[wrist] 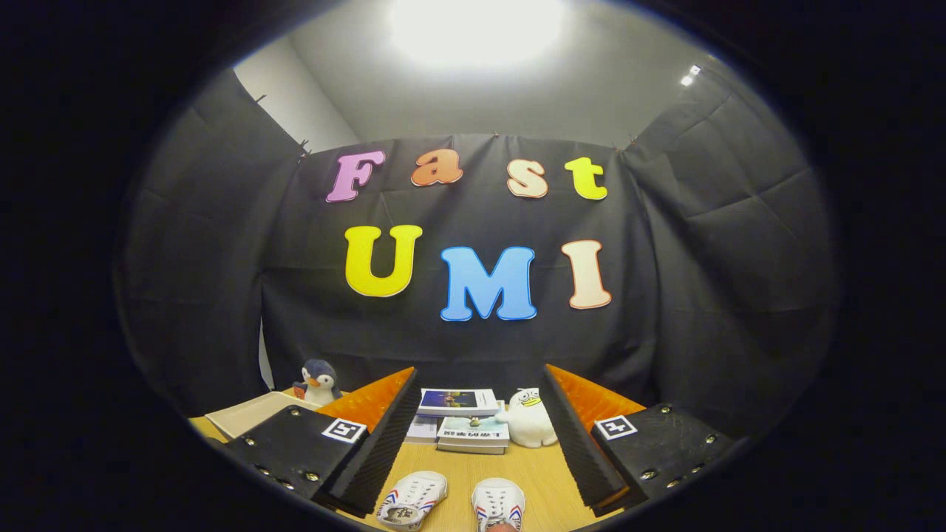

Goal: Open the storage box then place both shoes into the box .Put the left shoe in first, then the right shoe, with the right side of both shoes facing outward in a uniform manner.

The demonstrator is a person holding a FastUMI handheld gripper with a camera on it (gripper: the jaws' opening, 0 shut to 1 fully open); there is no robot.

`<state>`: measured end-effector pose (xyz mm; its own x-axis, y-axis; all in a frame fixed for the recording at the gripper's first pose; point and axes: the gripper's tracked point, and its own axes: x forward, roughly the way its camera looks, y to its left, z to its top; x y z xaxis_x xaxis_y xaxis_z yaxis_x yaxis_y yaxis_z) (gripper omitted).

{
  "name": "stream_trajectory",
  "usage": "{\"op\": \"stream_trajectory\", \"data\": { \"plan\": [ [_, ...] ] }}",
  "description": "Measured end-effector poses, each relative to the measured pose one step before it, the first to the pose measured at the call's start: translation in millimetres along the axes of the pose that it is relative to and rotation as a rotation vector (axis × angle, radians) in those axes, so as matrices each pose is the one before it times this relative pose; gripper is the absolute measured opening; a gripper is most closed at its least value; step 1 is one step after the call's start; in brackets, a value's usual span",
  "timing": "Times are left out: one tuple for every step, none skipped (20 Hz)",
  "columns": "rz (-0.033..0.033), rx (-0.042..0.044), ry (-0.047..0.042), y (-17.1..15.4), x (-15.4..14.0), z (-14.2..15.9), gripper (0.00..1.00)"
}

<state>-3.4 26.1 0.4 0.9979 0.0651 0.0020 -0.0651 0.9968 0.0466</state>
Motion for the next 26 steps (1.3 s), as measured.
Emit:
{"op": "stream_trajectory", "data": {
  "plan": [
    [0.00784, 0.01000, 0.00874, 3.62, 1.30, -1.82, 0.97],
    [0.00385, 0.01237, 0.00779, 1.91, 1.21, -3.89, 0.97],
    [0.00434, 0.01435, 0.01058, 1.89, 1.76, -0.93, 0.97],
    [0.00823, 0.01173, 0.01350, 4.02, 2.82, -3.91, 0.97],
    [0.00871, 0.00793, 0.00880, 2.82, 2.17, -2.27, 0.97],
    [0.00933, 0.00409, 0.00686, 2.80, 1.32, -1.61, 0.97],
    [0.00369, 0.00357, 0.00585, 2.20, 1.76, -1.68, 0.97],
    [0.00803, 0.00991, 0.00393, 3.09, 0.79, -2.25, 0.97],
    [0.01463, 0.01541, 0.00155, 5.58, 0.84, -0.58, 0.97],
    [0.01510, 0.01107, 0.00632, 6.45, 1.12, -2.96, 0.97],
    [0.01357, 0.00589, 0.01373, 4.49, 1.84, -4.36, 0.97],
    [0.01531, 0.00532, 0.01222, 4.90, 0.93, -4.81, 0.97],
    [0.01699, 0.01010, 0.01189, 5.92, 1.06, -4.11, 0.97],
    [0.01884, 0.01493, 0.01254, 6.73, 1.00, -4.06, 0.97],
    [0.01503, 0.01674, 0.01706, 6.25, 1.25, -5.18, 0.97],
    [0.01140, 0.01692, 0.01919, 4.36, 1.35, -7.79, 0.97],
    [0.01222, 0.01748, 0.02217, 3.75, 1.73, -7.72, 0.97],
    [0.01523, 0.02136, 0.02694, 5.05, 1.44, -8.70, 0.97],
    [0.01394, 0.02213, 0.02564, 4.42, 1.33, -8.22, 0.97],
    [0.01145, 0.02145, 0.02118, 3.31, 1.41, -6.47, 0.97],
    [0.01219, 0.02174, 0.02170, 3.87, 1.04, -6.06, 0.97],
    [0.01207, 0.02010, 0.02132, 3.79, 2.12, -7.16, 0.97],
    [0.01397, 0.02141, 0.02079, 3.59, 2.56, -6.24, 0.97],
    [0.01742, 0.02367, 0.02319, 4.89, 1.55, -6.87, 0.97],
    [0.01482, 0.02933, 0.02402, 3.79, 1.51, -6.75, 0.97],
    [0.01028, 0.03494, 0.02368, 2.55, 2.06, -6.36, 0.97]
  ]
}}
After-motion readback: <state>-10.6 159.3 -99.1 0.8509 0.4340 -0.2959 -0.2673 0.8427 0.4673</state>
